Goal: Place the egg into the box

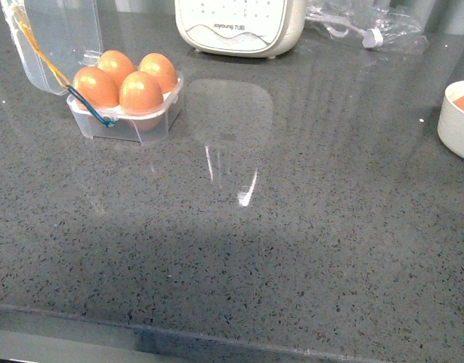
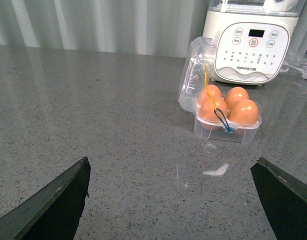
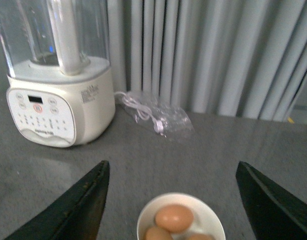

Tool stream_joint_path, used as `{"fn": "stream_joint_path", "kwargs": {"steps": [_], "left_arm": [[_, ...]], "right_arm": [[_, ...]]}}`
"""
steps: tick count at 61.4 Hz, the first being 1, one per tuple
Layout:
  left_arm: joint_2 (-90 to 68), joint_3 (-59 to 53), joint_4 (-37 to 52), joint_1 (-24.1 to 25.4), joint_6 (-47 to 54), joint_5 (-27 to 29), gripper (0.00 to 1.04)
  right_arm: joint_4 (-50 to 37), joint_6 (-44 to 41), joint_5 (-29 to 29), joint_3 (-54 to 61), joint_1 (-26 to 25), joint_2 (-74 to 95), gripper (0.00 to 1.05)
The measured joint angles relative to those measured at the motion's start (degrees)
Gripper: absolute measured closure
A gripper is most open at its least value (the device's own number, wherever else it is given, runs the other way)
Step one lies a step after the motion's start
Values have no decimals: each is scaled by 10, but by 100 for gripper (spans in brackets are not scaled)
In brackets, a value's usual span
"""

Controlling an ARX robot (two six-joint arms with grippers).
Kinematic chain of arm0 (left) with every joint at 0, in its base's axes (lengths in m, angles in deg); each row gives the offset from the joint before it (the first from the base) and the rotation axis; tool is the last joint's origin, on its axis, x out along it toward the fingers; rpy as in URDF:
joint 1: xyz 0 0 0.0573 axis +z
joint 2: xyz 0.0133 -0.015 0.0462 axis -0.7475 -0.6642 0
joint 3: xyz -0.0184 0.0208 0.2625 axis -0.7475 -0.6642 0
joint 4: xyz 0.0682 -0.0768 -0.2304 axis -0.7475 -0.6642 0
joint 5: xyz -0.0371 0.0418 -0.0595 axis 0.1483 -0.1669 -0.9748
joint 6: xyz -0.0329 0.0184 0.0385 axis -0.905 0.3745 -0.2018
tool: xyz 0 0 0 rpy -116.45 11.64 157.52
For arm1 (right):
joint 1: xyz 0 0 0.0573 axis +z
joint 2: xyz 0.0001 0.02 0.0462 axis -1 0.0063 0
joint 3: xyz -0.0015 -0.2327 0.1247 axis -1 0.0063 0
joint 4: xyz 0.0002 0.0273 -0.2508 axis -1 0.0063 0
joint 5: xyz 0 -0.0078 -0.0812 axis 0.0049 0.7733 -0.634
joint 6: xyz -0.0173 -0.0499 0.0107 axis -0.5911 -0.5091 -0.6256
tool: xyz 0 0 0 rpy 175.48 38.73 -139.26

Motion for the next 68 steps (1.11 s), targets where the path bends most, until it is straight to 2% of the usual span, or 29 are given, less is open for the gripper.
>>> {"fn": "stream_joint_path", "kwargs": {"steps": [6, 14, 21, 25, 30, 36, 68], "left_arm": [[0, 0, 0, 0, 0, -1, 7], [0, 0, 0, 0, 0, 0, 7], [0, 0, 0, 0, 0, 0, 7], [0, 0, 0, 0, 0, 0, 7], [0, 0, 0, 0, 0, 0, 7], [0, 0, 0, 0, 0, 0, 7], [0, 0, 0, 0, 0, -1, 7]], "right_arm": [[19, 4, -6, 43, 1, -61, 57], [4, 7, 18, 101, -14, -121, 84], [-1, 7, 29, 135, -29, -142, 101], [-2, 7, 40, 154, -38, -155, 102], [-3, 7, 90, 173, -77, -174, 102], [-4, 8, 91, 190, -94, -194, 102], [24, 7, 93, 248, -95, -282, 102]]}}
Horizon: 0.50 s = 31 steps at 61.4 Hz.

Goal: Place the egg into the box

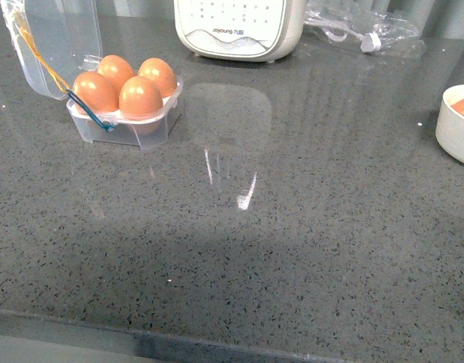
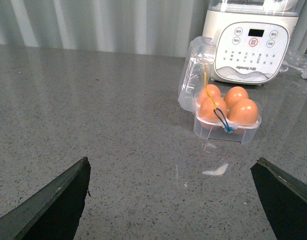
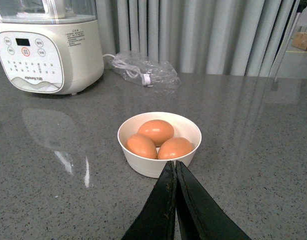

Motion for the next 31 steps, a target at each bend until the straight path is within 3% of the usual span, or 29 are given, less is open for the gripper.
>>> {"fn": "stream_joint_path", "kwargs": {"steps": [26, 31], "left_arm": [[0, 0, 0, 0, 0, 0, 7], [0, 0, 0, 0, 0, 0, 7]], "right_arm": [[23, 0, 0, 31, 0, -58, 102], [78, 0, 0, 31, 0, -99, 102]]}}
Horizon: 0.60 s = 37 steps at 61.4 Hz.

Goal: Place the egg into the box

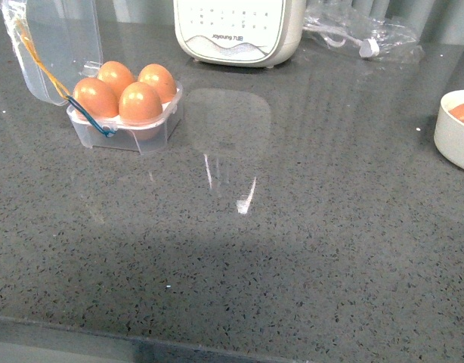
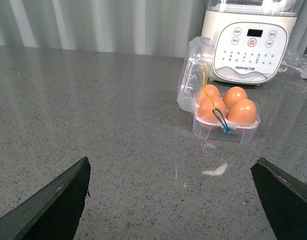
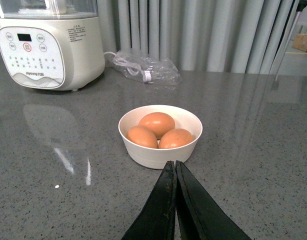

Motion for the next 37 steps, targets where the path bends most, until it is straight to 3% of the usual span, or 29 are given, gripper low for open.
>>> {"fn": "stream_joint_path", "kwargs": {"steps": [3, 26, 31, 37], "left_arm": [[0, 0, 0, 0, 0, 1, 7], [0, 0, 0, 0, 0, 0, 7], [0, 0, 0, 0, 0, 0, 7], [0, 0, 0, 0, 0, 0, 7]], "right_arm": [[39, 0, 1, 0, 0, -35, 102], [46, -1, 0, 0, 0, -57, 101], [46, 0, 0, 0, 0, -57, 89], [46, 0, 0, 0, 0, -57, 68]]}}
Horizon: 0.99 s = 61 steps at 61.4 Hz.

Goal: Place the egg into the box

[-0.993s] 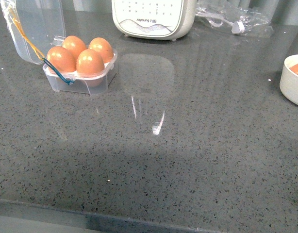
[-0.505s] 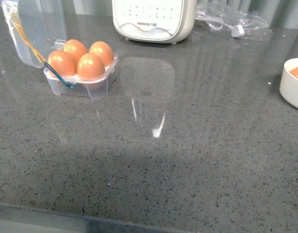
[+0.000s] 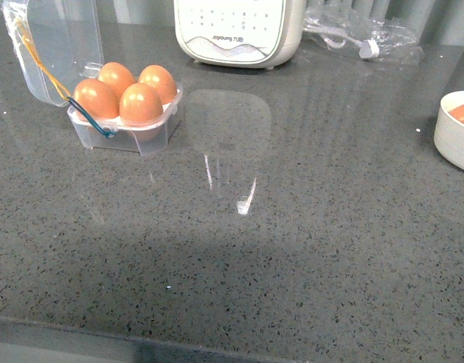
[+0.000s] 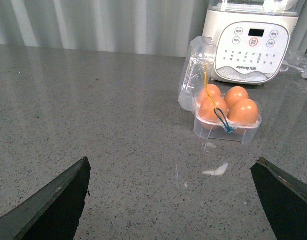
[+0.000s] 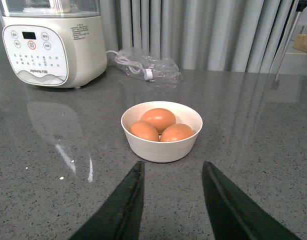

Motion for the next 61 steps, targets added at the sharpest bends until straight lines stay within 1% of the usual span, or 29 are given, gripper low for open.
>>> {"fn": "stream_joint_path", "kwargs": {"steps": [12, 14, 17, 23, 25, 29, 33, 34, 36, 37, 38, 39, 43, 49, 53, 57, 61], "left_arm": [[0, 0, 0, 0, 0, 0, 7], [0, 0, 0, 0, 0, 0, 7], [0, 0, 0, 0, 0, 0, 7], [0, 0, 0, 0, 0, 0, 7], [0, 0, 0, 0, 0, 0, 7], [0, 0, 0, 0, 0, 0, 7], [0, 0, 0, 0, 0, 1, 7], [-2, 1, -3, -2, -3, 8, 7], [-18, 11, -37, -16, -28, 54, 7], [-33, 21, -70, -28, -48, 90, 7], [-42, 27, -85, -33, -53, 106, 7], [-60, 38, -111, -41, -78, 137, 7], [-99, 54, -154, -54, -125, 197, 7], [-108, 72, -157, -61, -156, 211, 7], [-110, 93, -152, -64, -158, 208, 7], [-117, 101, -138, -64, -157, 194, 7], [-145, 107, -98, -50, -149, 159, 7]], "right_arm": [[0, 0, 0, 0, 0, 0, 36], [0, 0, 0, 0, 0, 0, 32], [0, 0, 0, 0, 0, 0, 22], [0, 0, 0, 0, 0, 0, 6], [0, 2, 0, 0, 0, 0, 6], [0, 2, 0, 0, 0, 0, 8], [0, 2, 0, 0, 0, 0, 7], [0, 2, 0, 0, 0, 0, 7], [0, 2, 0, 0, 0, 0, 7], [0, 2, 0, 0, 0, 0, 7], [0, 2, 0, 0, 0, 0, 7], [0, 2, 0, 0, 0, 0, 7], [0, 2, 0, 0, 0, 0, 7], [0, 2, 0, 0, 0, 0, 7], [0, 2, 0, 0, 0, 0, 7], [0, 2, 0, 0, 0, 0, 7], [0, 2, 0, 0, 0, 0, 7]]}}
